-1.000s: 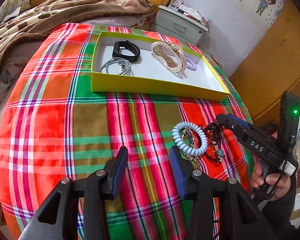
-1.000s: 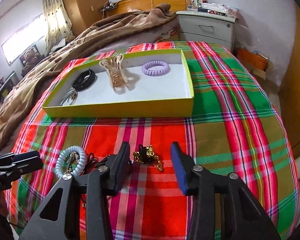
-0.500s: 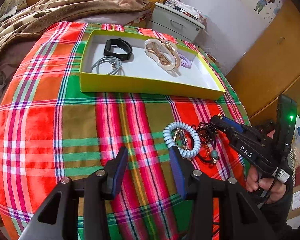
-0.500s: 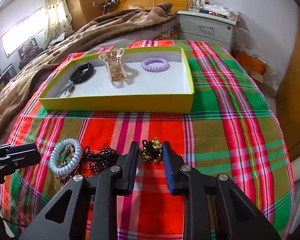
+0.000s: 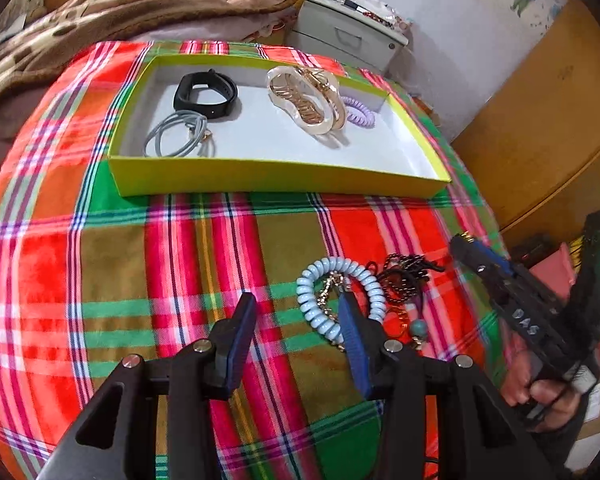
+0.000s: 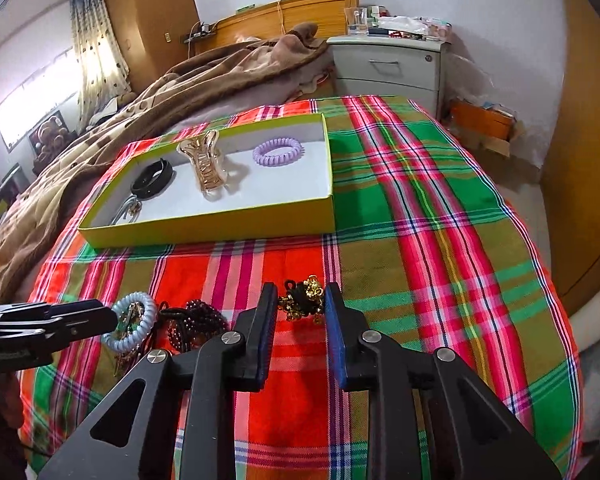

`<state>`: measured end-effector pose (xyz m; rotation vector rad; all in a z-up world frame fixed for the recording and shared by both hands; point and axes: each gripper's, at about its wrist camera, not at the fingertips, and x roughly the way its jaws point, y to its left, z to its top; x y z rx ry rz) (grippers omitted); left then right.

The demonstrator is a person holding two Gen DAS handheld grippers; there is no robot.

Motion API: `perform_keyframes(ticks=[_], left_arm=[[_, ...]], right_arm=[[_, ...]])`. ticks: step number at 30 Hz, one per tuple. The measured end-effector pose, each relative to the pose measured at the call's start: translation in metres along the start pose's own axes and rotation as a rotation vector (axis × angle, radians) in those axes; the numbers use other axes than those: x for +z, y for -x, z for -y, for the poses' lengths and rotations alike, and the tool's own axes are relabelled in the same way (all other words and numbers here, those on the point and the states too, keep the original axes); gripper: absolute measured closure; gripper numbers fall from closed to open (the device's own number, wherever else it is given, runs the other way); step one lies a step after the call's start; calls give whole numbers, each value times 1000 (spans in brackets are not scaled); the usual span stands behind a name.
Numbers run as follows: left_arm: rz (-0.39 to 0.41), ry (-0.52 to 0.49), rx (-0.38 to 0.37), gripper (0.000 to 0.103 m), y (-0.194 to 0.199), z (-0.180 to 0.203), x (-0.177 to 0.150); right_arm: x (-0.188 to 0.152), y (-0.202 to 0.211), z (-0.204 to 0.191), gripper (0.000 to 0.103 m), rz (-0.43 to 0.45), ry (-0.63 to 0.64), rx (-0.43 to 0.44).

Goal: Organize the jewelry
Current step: 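Grasp the light blue coil hair tie with the left tool while the right tool grasps the gold-flower hair tie, then carry the blue coil with the left tool while the right tool carries the gold-flower tie into the box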

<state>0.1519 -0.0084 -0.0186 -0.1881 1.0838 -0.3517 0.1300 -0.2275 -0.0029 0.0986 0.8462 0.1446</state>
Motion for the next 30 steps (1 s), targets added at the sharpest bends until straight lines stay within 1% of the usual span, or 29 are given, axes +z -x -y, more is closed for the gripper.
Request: perform_keyframes(ticks=[3,4,6,7,11,16,18,22,25,30], left_arm=[[6,-34,59,71,-3,5,4],[9,-56,85,71,-4,8,5],[21,-128,164,71,-7,16,2],[23,-152,182,71,-8,18,0],[9,-184,183,71,-10,21,0],[9,-237,236,71,-15,26,5],[17,-242,228,74,-16,26,5],[21,-234,210,90,-15,25,5],[25,-221,198,93,-14,24,4],[30,-180,159,93,-9,19,3]], right_arm=[[2,1,1,78,6,-3,8],[1,1,0,78,7,-3,11],[1,1,1,78,7,-2,16],[1,2,2,78,9,-2,18],[2,2,4,78,14,-12,23],[3,2,6,78,19,-16,29],[3,3,7,78,20,-20,30],[3,3,7,78,20,-19,30],[3,4,7,78,19,-17,30],[3,5,5,78,24,-17,23]])
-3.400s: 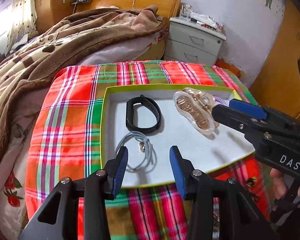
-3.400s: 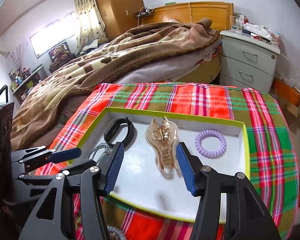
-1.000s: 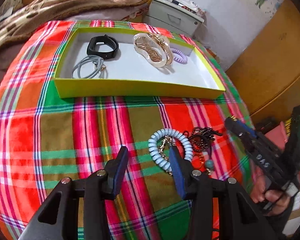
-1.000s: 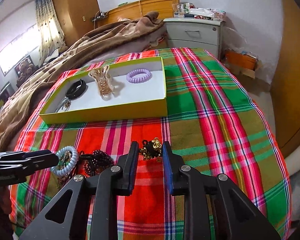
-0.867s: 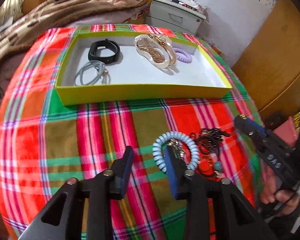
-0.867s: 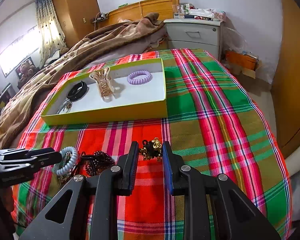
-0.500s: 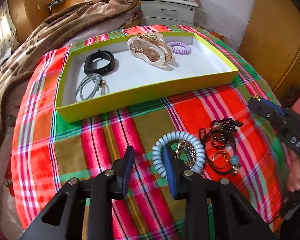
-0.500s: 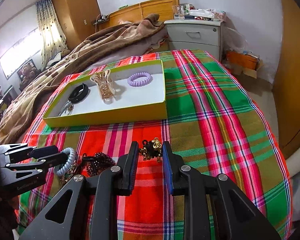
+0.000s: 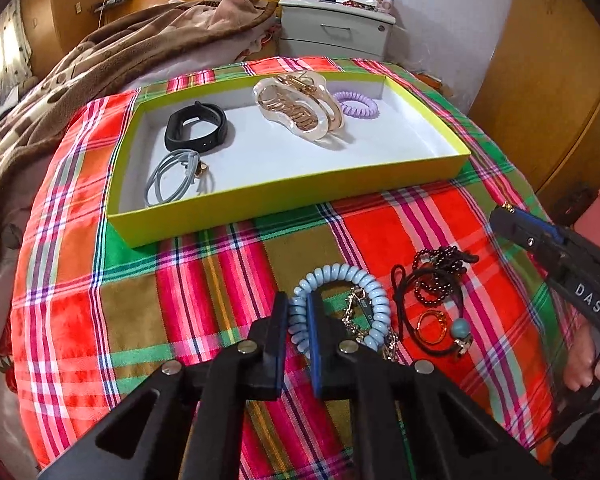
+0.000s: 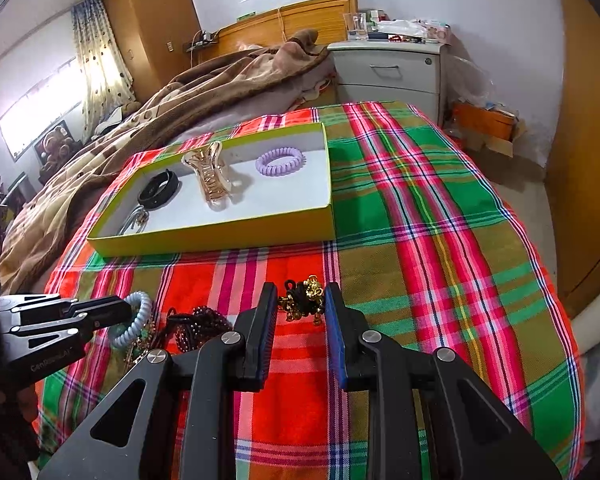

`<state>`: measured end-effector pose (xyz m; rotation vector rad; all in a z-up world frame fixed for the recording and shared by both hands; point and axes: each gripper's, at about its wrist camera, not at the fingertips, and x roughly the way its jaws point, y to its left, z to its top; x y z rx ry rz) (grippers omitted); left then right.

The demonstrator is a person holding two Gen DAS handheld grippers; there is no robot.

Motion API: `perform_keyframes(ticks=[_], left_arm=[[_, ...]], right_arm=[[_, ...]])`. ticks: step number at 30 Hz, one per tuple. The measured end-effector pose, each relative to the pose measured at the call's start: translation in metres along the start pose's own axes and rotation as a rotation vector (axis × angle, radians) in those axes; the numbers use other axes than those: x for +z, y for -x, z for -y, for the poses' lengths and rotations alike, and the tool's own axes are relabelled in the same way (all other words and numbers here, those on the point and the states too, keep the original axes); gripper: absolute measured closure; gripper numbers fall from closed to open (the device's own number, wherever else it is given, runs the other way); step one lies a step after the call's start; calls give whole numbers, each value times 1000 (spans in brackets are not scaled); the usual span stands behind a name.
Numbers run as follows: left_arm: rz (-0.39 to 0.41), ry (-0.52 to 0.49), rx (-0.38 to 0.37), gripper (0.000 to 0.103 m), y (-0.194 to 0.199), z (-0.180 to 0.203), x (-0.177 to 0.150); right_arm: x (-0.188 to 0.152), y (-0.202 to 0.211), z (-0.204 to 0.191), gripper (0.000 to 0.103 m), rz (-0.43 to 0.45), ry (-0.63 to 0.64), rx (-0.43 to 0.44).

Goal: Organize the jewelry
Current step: 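Carry the blue coil with the left tool while the right tool carries the gold-flower tie into the box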

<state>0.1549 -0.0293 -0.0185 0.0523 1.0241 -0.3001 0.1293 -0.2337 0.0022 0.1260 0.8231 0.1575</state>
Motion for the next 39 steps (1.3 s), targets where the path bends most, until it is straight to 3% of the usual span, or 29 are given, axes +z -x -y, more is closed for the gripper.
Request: perform_keyframes(ticks=[14,39], left_arm=[[73,48,-41,93,26,-9,5],[149,112,-47,93,25,-39,71]], right_arm=[[8,15,-6,78,41,-5,-16],[66,-10,-23,78,64,52,3]])
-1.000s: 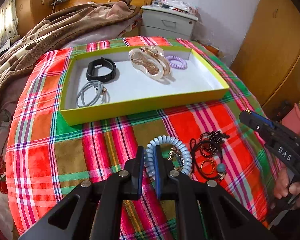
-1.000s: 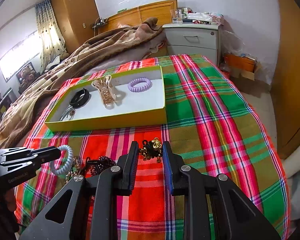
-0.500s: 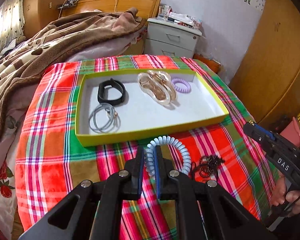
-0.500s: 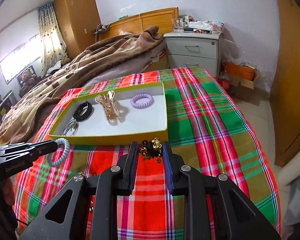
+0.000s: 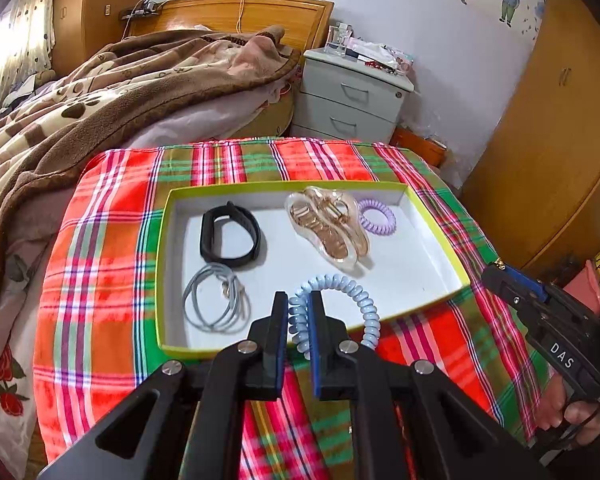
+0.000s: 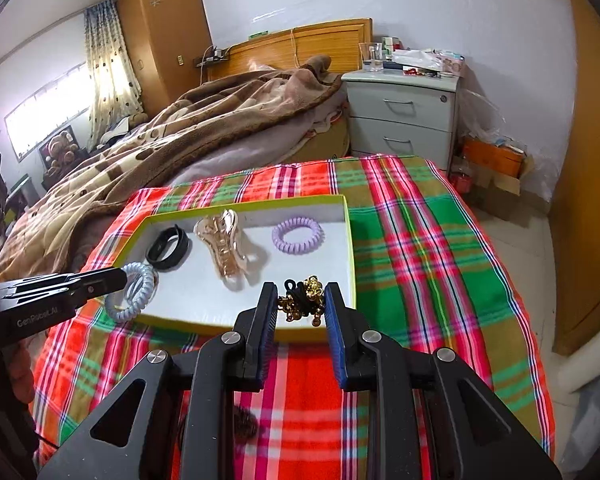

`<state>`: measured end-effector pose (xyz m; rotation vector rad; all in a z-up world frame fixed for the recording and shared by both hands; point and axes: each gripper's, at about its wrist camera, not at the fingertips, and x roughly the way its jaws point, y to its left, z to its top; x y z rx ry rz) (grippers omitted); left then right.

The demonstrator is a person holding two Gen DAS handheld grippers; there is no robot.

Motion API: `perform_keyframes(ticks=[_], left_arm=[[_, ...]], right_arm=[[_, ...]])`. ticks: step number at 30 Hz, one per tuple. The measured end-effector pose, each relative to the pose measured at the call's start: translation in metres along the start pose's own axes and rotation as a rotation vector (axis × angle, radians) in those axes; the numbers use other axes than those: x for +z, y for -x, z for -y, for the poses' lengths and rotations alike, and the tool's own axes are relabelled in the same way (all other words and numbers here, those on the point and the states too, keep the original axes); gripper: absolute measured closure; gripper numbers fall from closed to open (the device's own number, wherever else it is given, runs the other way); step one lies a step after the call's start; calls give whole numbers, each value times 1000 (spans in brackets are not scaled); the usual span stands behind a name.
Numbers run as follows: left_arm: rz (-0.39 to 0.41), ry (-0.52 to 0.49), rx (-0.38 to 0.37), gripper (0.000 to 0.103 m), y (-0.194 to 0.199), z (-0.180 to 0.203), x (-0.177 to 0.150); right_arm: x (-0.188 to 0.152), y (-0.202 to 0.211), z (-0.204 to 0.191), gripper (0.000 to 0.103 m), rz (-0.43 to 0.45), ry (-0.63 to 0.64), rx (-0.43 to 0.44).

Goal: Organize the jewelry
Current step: 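Carry the blue coil with the left tool while the right tool carries the gold-flower tie into the box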

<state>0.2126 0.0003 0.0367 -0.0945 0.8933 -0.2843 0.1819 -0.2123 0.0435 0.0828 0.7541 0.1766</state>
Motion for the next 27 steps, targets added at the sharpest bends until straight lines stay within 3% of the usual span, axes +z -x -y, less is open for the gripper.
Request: perform_keyframes(ticks=[14,27], left_arm=[[-49,41,10,93,-54,-11,29],[-85,40,21,93,-83,-15,35]], right_arm=[[25,-55,3,78,-62,-3,0],[26,-91,1,78,-109,46,1]])
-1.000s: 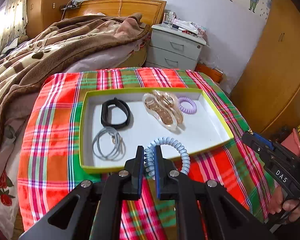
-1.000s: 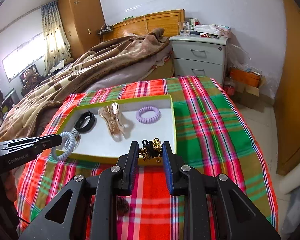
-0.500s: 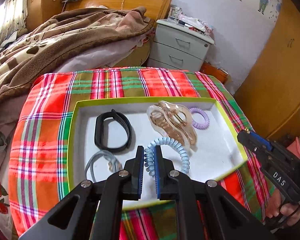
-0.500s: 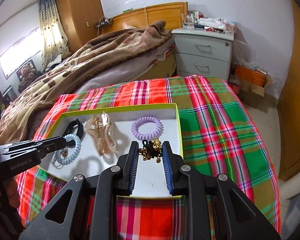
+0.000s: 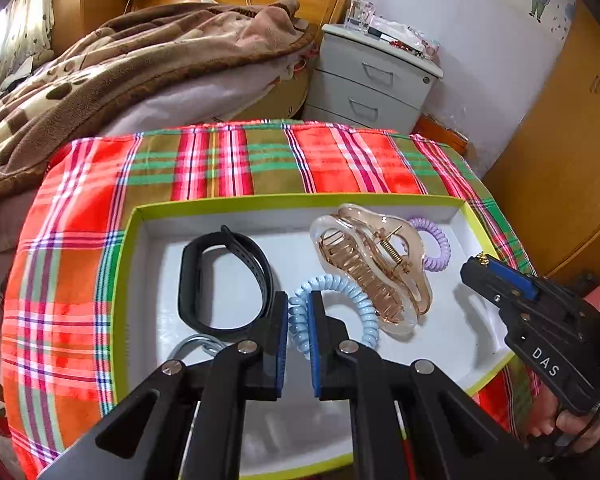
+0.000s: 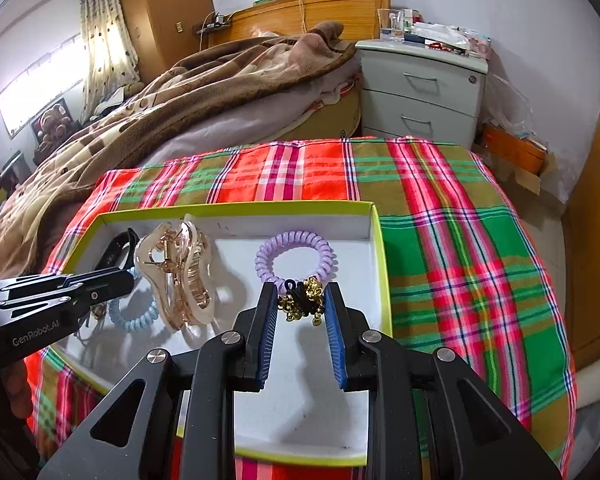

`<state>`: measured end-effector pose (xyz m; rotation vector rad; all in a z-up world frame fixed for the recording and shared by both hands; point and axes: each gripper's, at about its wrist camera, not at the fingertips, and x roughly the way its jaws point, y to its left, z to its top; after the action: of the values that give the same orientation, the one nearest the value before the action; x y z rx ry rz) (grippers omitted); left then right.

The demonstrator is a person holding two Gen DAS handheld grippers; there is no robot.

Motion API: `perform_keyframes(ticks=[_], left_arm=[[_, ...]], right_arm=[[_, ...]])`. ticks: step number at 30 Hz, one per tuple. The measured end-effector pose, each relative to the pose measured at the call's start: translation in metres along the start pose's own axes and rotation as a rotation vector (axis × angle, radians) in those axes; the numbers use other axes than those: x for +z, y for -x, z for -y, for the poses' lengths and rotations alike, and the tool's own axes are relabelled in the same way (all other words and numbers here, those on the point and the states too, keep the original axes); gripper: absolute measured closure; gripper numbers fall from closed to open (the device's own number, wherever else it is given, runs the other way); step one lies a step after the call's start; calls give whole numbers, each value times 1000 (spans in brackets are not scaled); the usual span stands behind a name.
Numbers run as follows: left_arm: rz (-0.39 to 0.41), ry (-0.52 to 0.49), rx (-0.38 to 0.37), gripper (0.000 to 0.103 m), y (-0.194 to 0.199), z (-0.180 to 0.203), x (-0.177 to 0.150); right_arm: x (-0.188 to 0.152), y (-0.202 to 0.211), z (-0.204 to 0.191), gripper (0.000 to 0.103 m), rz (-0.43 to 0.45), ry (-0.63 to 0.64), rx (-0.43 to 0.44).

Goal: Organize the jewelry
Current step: 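Carry the blue coil with the left tool while the right tool carries the gold-flower tie into the box, then open the left tool to drop the blue coil while the right tool releases the gold-flower tie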

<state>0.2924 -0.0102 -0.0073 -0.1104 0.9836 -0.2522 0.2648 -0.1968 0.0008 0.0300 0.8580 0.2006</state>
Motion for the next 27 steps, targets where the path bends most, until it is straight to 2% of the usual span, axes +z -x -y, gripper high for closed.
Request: perform_keyframes(ticks=[9,23,27], left_arm=[[-23,3,1,93,-12,-1,-1],[-18,-5,12,92,-12,0,-2],[-19,-9,9,88,-12,1,-2]], right_arm=[[-4,-12,-3,78,-22,33,-20],[-4,-16,-8,78,-22,70,-55],[-3,-17,-8,78,-23,70,-55]])
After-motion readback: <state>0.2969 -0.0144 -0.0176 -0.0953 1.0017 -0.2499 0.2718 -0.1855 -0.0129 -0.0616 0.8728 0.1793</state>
